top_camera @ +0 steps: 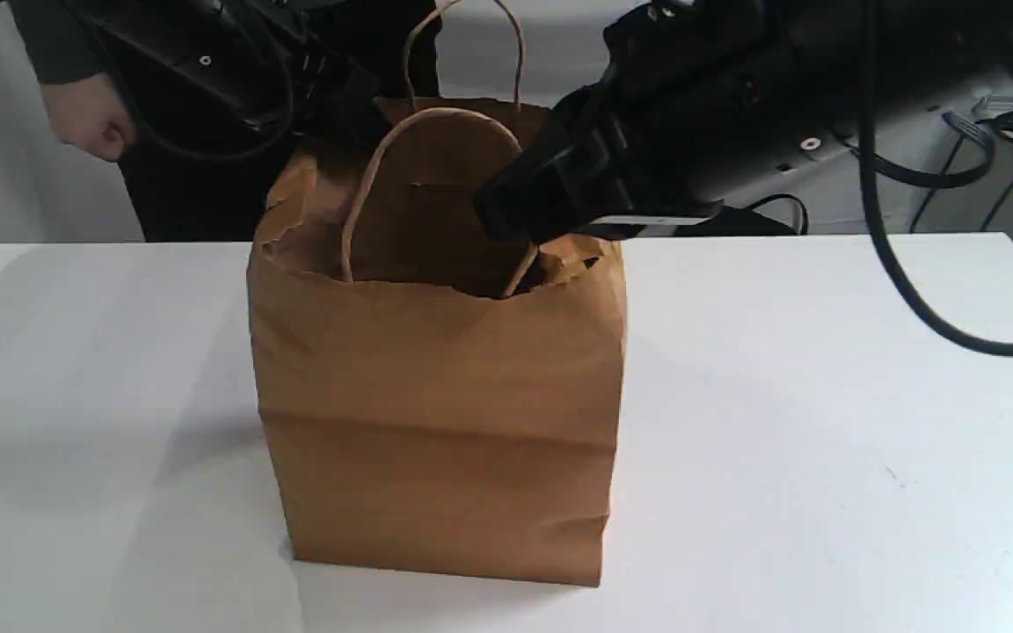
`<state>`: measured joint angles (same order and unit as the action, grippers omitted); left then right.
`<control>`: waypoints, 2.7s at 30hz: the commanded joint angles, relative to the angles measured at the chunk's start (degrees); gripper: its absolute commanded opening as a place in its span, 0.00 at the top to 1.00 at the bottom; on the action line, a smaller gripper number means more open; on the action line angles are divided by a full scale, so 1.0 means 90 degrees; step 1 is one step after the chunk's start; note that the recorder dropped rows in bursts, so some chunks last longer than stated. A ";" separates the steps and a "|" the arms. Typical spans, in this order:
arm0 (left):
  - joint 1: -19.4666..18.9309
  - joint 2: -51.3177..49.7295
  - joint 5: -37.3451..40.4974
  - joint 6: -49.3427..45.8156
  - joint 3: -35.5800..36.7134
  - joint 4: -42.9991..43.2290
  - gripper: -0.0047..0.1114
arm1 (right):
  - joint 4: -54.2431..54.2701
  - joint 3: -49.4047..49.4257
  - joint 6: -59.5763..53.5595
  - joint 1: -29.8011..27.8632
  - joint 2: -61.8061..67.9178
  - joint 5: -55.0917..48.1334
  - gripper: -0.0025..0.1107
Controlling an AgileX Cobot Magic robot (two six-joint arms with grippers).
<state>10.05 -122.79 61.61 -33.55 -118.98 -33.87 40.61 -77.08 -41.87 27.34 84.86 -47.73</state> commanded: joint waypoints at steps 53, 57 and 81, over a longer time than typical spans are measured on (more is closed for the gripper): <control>0.0020 0.1434 0.0928 0.0893 0.0027 0.1684 0.80 | -0.0643 0.0065 0.0087 0.0009 -0.1454 -0.0516 0.89; 0.0020 0.1678 0.0928 0.0893 0.0226 0.1696 0.96 | -0.1103 0.0065 0.0404 0.0009 -0.1454 -0.0512 0.98; -0.1121 0.6512 -0.2253 0.0874 0.6048 0.1322 0.96 | -0.4549 0.0075 0.2965 0.0009 -0.4223 0.0143 0.98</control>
<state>0.37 -67.52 45.80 -25.27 -67.36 -20.54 2.76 -76.87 -17.25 27.34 48.58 -47.74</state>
